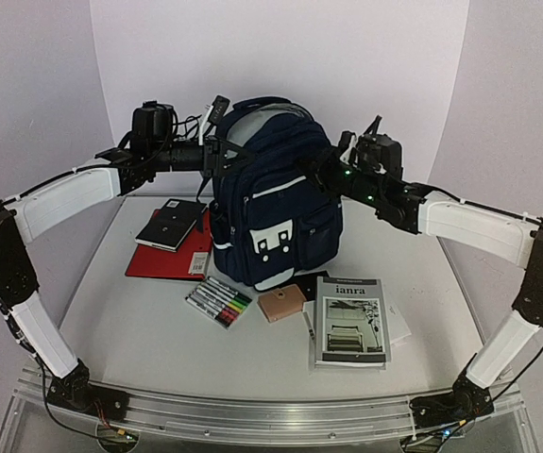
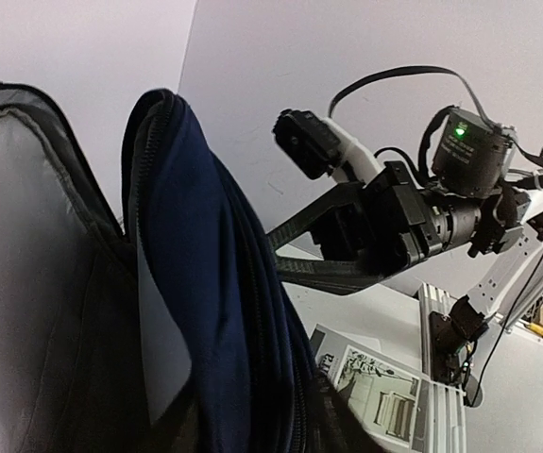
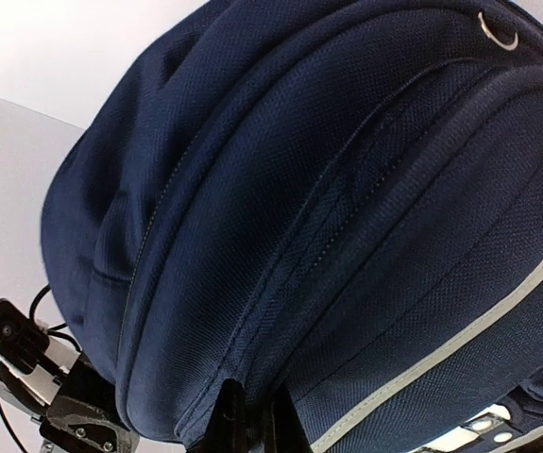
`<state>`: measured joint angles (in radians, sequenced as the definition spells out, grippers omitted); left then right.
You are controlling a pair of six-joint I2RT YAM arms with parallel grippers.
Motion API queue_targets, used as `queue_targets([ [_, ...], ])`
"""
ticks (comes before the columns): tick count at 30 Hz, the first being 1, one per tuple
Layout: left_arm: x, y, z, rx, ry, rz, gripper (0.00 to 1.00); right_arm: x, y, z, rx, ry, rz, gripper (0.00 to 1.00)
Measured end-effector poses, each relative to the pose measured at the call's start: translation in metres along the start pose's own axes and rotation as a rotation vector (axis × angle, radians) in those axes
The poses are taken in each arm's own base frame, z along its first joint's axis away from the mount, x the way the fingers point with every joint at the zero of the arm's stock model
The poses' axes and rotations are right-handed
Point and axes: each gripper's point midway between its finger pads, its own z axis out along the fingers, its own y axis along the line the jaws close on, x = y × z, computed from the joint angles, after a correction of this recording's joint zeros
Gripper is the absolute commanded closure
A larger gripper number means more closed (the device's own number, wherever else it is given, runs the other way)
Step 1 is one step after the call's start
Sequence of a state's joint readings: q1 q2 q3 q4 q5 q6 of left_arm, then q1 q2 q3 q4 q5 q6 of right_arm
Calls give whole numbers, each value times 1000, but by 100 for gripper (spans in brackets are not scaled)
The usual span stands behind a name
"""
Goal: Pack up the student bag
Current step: Adjust the student bag at the center of the board.
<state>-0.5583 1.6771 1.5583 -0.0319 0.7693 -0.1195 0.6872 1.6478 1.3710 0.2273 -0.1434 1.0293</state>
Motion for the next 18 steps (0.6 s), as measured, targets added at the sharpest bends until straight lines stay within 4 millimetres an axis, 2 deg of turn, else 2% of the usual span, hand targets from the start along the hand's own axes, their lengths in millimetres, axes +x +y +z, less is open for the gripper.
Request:
queue_targets([
  [3, 0, 4, -6, -68, 14, 5, 24, -4, -1, -8, 11, -4, -45, 100],
  [5, -1, 11, -11, -131, 19, 0, 18, -8, -3, -15, 17, -6, -72, 100],
  [8, -4, 29, -21, -229, 23, -6, 13, -16, -4, -21, 18, -1, -112, 100],
  [15, -39, 99, -73, -461, -62, -77, 2, -18, -7, -31, 9, 29, -185, 100],
  [18, -44, 118, -72, -491, -73, -103, 0, -15, -5, -34, -1, 47, -207, 100],
])
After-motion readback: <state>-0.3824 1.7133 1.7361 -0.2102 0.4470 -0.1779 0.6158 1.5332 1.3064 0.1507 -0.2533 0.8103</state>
